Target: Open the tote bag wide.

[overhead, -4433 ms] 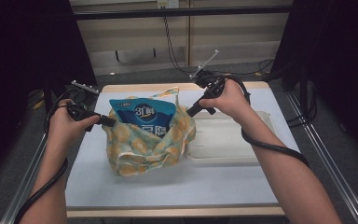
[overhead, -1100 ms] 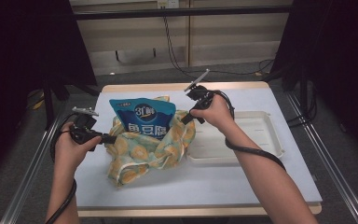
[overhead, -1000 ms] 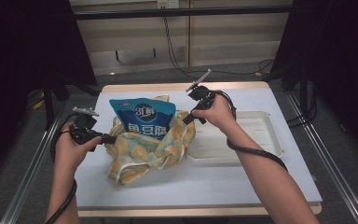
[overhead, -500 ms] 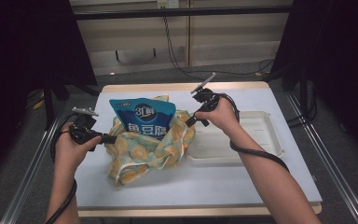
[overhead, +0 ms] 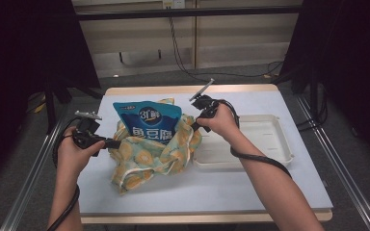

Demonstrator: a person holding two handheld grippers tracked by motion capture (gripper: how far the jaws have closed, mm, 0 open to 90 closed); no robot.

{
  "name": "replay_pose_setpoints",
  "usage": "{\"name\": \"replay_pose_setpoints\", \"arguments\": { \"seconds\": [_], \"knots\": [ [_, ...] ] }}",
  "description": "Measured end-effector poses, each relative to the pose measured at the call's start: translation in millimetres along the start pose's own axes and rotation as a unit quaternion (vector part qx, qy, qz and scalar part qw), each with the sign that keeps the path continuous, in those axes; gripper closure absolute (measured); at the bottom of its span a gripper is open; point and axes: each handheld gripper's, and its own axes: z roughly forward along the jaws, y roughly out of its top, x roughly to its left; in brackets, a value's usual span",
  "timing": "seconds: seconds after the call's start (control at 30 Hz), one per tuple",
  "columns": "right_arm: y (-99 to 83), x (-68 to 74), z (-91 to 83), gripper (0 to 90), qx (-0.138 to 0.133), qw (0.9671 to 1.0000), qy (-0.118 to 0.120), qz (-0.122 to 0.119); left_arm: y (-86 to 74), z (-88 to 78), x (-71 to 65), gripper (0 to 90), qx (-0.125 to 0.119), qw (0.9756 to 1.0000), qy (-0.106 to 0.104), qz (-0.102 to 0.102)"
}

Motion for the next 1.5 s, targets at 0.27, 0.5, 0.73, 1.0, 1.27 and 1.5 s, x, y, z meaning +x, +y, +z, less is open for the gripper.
{"name": "replay_pose_setpoints", "arguments": {
  "seconds": [0.27,0.5,0.73,1.0,1.27,1.5],
  "knots": [
    [8.4,2.1,13.8,88.2,-0.005,1.0000,0.004,-0.006,-5.4,-1.9,1.5,83.4,0.002,1.0000,0.003,-0.007],
    [8.2,1.0,25.1,86.9,-0.004,1.0000,0.008,-0.002,-6.5,-0.8,1.8,83.4,0.005,1.0000,0.003,-0.008],
    [3.0,-0.8,9.2,66.3,-0.009,0.9999,-0.003,-0.004,-5.3,-1.0,0.7,83.4,0.005,1.0000,0.006,-0.006],
    [-3.1,3.9,-22.1,59.0,-0.016,0.9997,-0.015,-0.007,-4.9,-0.4,-1.3,83.2,0.006,0.9999,0.008,-0.008],
    [-6.4,13.5,-36.8,59.0,-0.005,0.9997,-0.014,-0.022,-5.5,0.6,-0.7,82.8,0.005,0.9999,0.010,-0.010],
    [-5.2,24.4,-35.9,54.3,-0.006,0.9994,-0.009,-0.033,-5.8,-0.9,-0.4,82.9,0.005,0.9999,0.012,-0.007]
  ]
}}
